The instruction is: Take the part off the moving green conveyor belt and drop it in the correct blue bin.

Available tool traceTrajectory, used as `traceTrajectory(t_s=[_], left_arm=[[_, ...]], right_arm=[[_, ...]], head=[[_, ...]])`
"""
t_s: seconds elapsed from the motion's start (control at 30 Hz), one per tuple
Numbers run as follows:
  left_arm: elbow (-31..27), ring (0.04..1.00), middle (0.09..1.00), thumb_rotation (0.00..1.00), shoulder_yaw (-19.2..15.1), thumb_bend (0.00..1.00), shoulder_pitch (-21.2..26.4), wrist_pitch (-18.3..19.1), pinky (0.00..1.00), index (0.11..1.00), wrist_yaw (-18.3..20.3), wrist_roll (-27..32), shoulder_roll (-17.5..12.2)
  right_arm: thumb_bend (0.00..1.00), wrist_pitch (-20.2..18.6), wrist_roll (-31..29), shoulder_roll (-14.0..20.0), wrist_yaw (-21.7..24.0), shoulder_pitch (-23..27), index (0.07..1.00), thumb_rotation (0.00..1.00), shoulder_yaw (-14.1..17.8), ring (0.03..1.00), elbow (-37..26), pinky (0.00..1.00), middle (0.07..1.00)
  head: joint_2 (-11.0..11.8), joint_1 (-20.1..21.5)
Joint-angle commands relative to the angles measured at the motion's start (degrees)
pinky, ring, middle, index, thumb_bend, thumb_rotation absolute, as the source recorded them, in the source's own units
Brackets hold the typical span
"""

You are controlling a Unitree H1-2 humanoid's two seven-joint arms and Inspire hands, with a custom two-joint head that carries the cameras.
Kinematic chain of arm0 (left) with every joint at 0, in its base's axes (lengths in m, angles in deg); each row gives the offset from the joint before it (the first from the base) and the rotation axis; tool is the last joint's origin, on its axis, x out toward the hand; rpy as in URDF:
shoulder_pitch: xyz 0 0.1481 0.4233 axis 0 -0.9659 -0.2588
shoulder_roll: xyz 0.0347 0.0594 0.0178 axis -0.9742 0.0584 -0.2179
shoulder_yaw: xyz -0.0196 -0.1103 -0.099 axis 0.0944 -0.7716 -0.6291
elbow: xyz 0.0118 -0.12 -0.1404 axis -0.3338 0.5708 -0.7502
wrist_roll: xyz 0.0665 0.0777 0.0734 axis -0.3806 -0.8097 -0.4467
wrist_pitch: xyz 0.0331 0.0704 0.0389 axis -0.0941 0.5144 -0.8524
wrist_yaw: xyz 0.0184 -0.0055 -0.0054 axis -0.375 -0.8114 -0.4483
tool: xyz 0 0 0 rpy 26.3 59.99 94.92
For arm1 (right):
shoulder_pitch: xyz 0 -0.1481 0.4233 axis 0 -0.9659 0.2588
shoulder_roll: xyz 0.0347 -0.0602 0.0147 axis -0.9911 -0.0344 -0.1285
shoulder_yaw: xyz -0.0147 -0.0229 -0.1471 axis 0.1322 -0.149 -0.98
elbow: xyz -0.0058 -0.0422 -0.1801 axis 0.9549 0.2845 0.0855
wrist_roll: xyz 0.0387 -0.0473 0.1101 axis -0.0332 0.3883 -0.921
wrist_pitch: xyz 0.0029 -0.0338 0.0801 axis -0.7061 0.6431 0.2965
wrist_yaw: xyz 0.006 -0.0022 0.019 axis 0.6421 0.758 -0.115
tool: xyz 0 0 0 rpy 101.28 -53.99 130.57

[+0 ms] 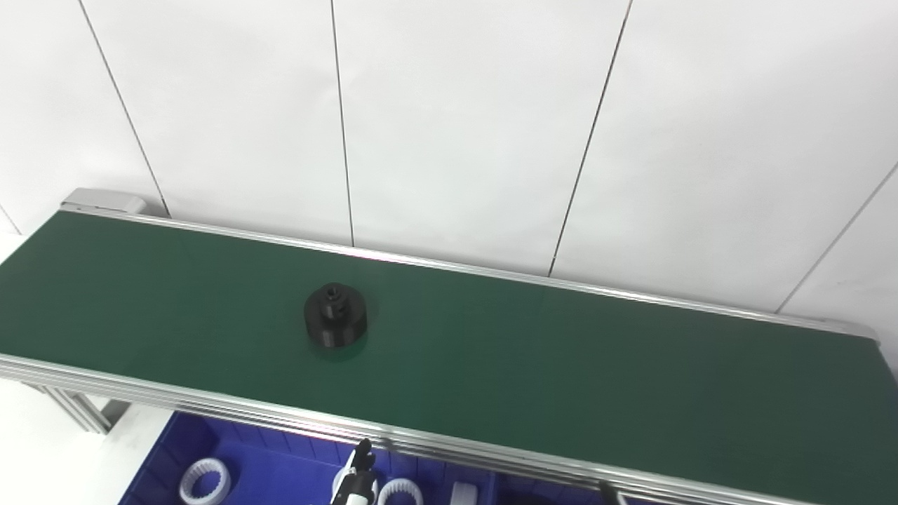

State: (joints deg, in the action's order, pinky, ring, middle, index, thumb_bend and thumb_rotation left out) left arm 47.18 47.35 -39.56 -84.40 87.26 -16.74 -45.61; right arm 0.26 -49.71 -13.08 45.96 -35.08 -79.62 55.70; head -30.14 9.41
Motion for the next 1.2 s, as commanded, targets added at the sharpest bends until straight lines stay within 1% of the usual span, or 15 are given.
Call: traceTrajectory(t_s=[0.0, 0.07, 0.17, 0.23, 0.3, 0.33, 0.4, 0.5, 0.57, 0.67, 0.77, 0.8, 0.9, 1.03, 1.17], left_arm=[[-2.23, 1.000, 1.000, 1.00, 0.16, 0.55, 0.93, -0.12, 1.00, 1.000, 0.96, 0.84, 0.36], [-2.41, 1.000, 1.000, 1.00, 0.14, 0.52, 1.34, 0.43, 1.00, 1.000, 1.23, 0.90, 0.33], [-2.79, 1.000, 1.000, 1.00, 0.20, 0.50, 1.96, 1.83, 1.00, 1.000, 1.19, 0.02, 0.08], [-2.93, 1.000, 1.000, 1.00, 0.12, 0.48, 2.20, 2.52, 1.00, 1.000, 1.05, -0.19, 0.11], [-2.90, 1.000, 1.000, 1.00, 0.02, 0.47, 2.38, 2.86, 1.00, 1.000, 0.99, -0.12, 0.18], [-2.90, 1.000, 1.000, 1.00, 0.02, 0.48, 2.48, 2.98, 1.00, 1.000, 1.06, -0.01, 0.17], [-2.85, 1.000, 1.000, 1.00, 0.12, 0.49, 2.63, 3.08, 1.00, 1.000, 1.22, 0.07, 0.09], [-2.81, 1.000, 1.000, 1.00, 0.46, 0.50, 2.84, 3.21, 1.00, 1.000, 1.11, -0.79, -0.06], [-2.75, 1.000, 1.000, 1.00, 0.65, 0.51, 2.93, 3.35, 1.00, 1.000, 0.94, -1.35, -0.04], [-2.58, 1.000, 1.000, 1.00, 0.70, 0.53, 2.96, 3.65, 1.00, 1.000, 0.81, -1.53, 0.18], [-2.50, 1.000, 1.000, 1.00, 0.90, 0.53, 2.87, 3.62, 1.00, 1.000, 0.70, -1.90, 0.43], [-2.56, 1.000, 1.000, 1.00, 1.06, 0.53, 2.85, 3.68, 1.00, 1.000, 0.57, -2.31, 0.48], [-2.73, 1.000, 1.000, 1.00, 1.42, 0.55, 2.82, 3.78, 1.00, 1.000, 0.46, -3.01, 0.67], [-3.20, 1.000, 1.000, 1.00, 1.91, 0.54, 2.71, 3.90, 1.00, 1.000, 0.46, -3.36, 1.27], [-3.58, 1.000, 1.000, 1.00, 2.43, 0.54, 2.56, 3.82, 1.00, 1.000, 0.50, -3.31, 1.75]], right_arm=[[0.92, -0.01, 4.80, 0.38, -0.80, 0.42, 0.939, 0.67, -0.06, 0.892, -4.65, 0.76, 0.957], [0.98, -1.38, 7.37, 0.90, -0.59, 1.61, 0.947, 0.66, -0.08, 0.910, -7.14, 0.76, 0.971], [1.00, -4.52, 9.51, 1.51, 0.49, 4.52, 0.944, 0.63, -0.19, 0.944, -10.18, 0.79, 0.985], [1.00, -8.90, 11.64, 1.72, 1.67, 7.81, 0.957, 0.60, -0.16, 0.934, -12.82, 0.76, 0.995], [1.00, -12.57, 12.83, 1.86, 2.64, 10.11, 0.960, 0.52, -0.24, 0.906, -14.62, 0.71, 1.000], [1.00, -14.70, 13.53, 2.05, 3.43, 11.47, 0.967, 0.48, -0.36, 0.904, -15.47, 0.71, 1.000], [1.00, -19.43, 15.23, 2.17, 5.16, 14.52, 0.969, 0.46, -0.64, 0.897, -17.27, 0.71, 1.000], [1.00, -24.72, 17.16, 2.53, 7.46, 19.44, 0.961, 0.39, -1.34, 0.891, -18.71, 0.72, 0.996], [1.00, -28.41, 18.53, 2.95, 9.36, 23.57, 0.948, 0.36, -1.88, 0.893, -18.90, 0.71, 0.982], [1.00, -33.84, 19.59, 3.30, 12.24, 29.00, 0.946, 0.31, -2.70, 0.928, -18.72, 0.75, 0.989], [1.00, -37.95, 20.47, 4.10, 14.69, 32.87, 0.954, 0.32, -3.59, 0.939, -18.47, 0.76, 0.998], [1.00, -40.08, 21.27, 4.41, 15.96, 35.29, 0.956, 0.32, -4.18, 0.940, -17.93, 0.76, 0.999], [1.00, -44.27, 22.93, 5.28, 18.50, 40.22, 0.950, 0.28, -5.81, 0.944, -16.70, 0.73, 1.000], [1.00, -48.75, 25.39, 6.22, 21.93, 45.84, 0.946, 0.25, -7.97, 0.936, -15.04, 0.67, 1.000], [1.00, -49.43, 29.03, 5.87, 26.61, 50.65, 0.947, 0.21, -8.51, 0.938, -11.48, 0.64, 1.000]], head=[[-0.52, -0.18], [-1.01, -0.02], [-1.79, 0.89], [-2.08, 1.06], [-2.27, 1.06], [-2.37, 1.12], [-2.59, 1.42], [-2.75, 1.60], [-2.84, 1.58], [-3.04, 1.46], [-3.16, 1.38], [-3.23, 1.29], [-3.41, 1.37], [-4.10, 1.38], [-4.43, 1.13]])
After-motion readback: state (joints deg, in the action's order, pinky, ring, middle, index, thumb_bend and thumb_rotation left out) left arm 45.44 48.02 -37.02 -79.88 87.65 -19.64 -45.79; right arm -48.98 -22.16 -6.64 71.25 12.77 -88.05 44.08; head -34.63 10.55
